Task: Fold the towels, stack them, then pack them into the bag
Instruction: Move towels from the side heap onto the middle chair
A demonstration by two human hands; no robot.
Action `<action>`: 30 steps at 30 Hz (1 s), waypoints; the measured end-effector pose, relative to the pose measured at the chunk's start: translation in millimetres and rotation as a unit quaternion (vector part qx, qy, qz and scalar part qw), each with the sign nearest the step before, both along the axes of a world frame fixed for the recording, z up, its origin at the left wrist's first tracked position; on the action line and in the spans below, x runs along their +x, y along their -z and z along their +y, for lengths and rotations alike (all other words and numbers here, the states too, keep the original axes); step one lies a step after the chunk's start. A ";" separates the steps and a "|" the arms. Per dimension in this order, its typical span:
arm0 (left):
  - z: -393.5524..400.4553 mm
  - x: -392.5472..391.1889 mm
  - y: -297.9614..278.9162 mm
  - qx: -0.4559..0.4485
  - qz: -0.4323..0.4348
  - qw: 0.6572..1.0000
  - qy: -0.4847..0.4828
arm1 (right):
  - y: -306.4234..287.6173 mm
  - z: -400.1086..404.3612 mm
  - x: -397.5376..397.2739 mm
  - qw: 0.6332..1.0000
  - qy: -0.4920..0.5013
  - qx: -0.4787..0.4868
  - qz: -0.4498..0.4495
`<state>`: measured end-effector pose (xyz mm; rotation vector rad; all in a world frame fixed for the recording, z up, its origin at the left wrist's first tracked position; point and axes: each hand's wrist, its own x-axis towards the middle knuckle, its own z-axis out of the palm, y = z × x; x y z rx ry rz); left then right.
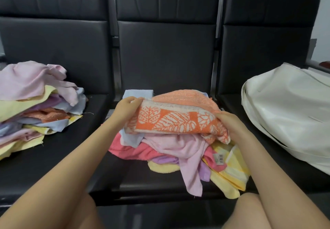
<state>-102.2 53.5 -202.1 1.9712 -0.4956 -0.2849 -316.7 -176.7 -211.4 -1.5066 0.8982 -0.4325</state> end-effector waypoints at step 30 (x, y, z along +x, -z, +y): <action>26.5 -66.8 -44.4 -0.341 0.004 0.940 -0.026 | -43.3 36.3 -50.9 0.981 0.009 -0.074 -0.181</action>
